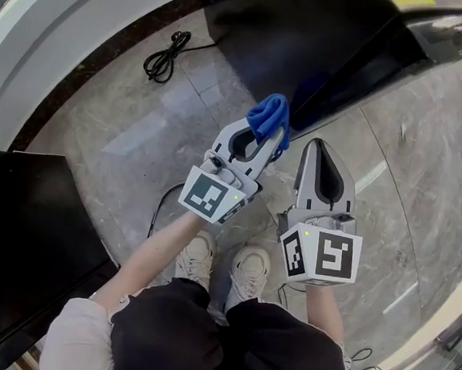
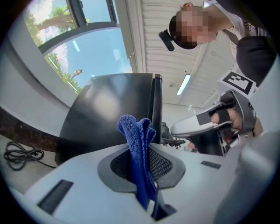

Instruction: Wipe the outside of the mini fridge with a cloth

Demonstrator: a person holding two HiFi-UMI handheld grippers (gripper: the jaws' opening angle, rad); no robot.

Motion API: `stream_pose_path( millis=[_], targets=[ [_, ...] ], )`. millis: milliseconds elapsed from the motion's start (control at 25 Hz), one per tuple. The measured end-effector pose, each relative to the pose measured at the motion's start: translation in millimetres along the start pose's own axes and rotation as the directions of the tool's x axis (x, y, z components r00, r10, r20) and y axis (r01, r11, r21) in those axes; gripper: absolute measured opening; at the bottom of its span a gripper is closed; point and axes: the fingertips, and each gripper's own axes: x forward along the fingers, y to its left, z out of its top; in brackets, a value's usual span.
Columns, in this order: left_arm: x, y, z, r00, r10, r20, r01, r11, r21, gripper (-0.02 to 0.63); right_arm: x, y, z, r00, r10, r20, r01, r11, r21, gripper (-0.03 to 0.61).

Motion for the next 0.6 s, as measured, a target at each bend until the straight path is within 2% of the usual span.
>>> stream_pose_path(
  millis=[120, 240, 360, 440, 600],
  targets=[
    [-8.3, 45.5, 5.1, 0.993, 0.114, 0.019, -0.114, 0.993, 0.020, 0.057, 5.2, 1.4, -4.0, 1.000, 0.011, -0.009, -0.011, 1.000, 0.004, 0.011],
    [-11.7, 92.1, 11.8, 0.977, 0.212, 0.038, -0.213, 0.976, 0.038, 0.058, 15.0, 6.1, -12.6, 0.999, 0.031, -0.034, -0.031, 0.999, 0.012, 0.011],
    [-8.2, 134.4, 15.2, 0.963, 0.264, 0.046, -0.268, 0.955, 0.126, 0.057, 25.7, 15.1, -19.8, 0.997, 0.052, -0.053, -0.052, 0.999, 0.015, 0.011],
    [-5.7, 165.3, 11.9, 0.952, 0.304, 0.037, -0.306, 0.939, 0.157, 0.057, 33.1, 21.9, -25.6, 0.996, 0.067, -0.066, -0.066, 0.998, 0.017, 0.011],
    [6.5, 219.3, -8.7, 0.932, 0.361, -0.026, -0.343, 0.904, 0.254, 0.058, 51.7, 33.8, -37.1, 0.990, 0.096, -0.100, -0.095, 0.995, 0.024, 0.011]
  ],
)
